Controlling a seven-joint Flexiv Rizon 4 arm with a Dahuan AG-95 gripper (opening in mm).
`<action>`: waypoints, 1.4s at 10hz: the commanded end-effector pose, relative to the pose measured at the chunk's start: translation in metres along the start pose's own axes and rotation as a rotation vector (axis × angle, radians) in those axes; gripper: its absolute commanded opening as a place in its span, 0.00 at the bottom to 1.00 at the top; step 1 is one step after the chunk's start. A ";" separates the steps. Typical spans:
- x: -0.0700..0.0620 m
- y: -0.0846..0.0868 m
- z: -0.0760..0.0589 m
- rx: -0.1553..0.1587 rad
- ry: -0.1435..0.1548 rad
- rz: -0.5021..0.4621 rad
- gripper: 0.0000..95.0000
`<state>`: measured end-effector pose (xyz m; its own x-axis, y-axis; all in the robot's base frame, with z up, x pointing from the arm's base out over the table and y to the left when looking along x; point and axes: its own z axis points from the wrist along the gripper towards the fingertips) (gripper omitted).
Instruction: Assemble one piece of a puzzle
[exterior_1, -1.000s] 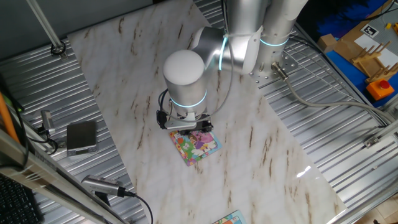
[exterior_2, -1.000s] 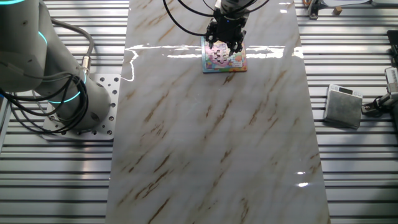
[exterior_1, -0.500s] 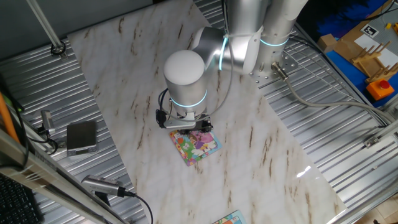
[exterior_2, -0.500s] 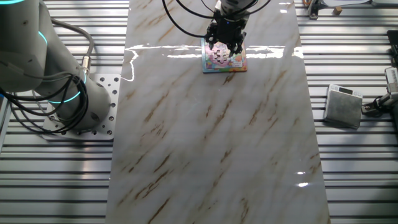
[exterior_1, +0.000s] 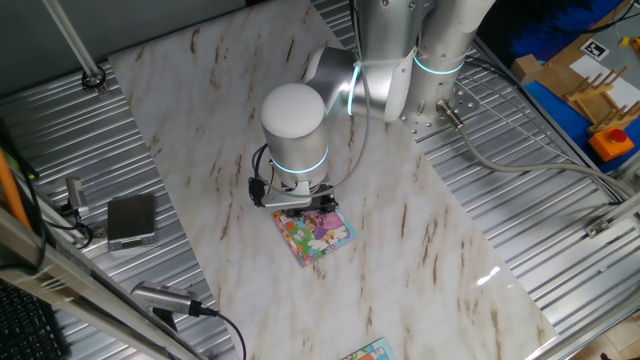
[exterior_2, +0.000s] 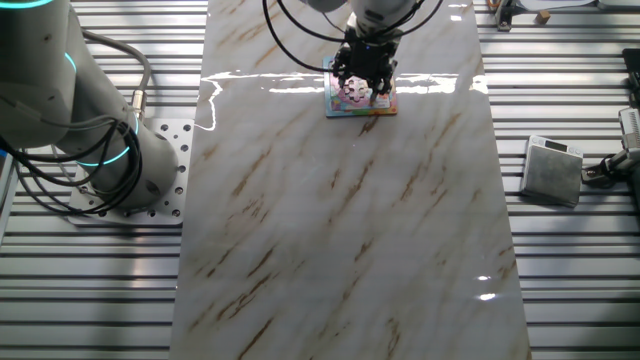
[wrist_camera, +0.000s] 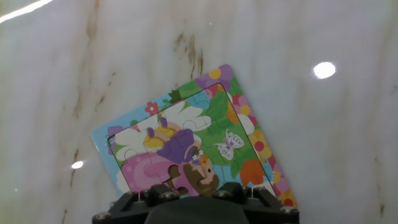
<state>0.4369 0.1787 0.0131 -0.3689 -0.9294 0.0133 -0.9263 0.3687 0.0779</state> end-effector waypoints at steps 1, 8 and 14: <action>-0.002 0.000 0.001 -0.001 -0.007 -0.001 0.60; -0.008 0.011 0.003 -0.009 -0.018 -0.001 0.60; -0.013 0.020 0.003 -0.008 -0.020 0.010 0.60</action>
<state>0.4206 0.1984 0.0109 -0.3782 -0.9257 -0.0069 -0.9221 0.3761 0.0913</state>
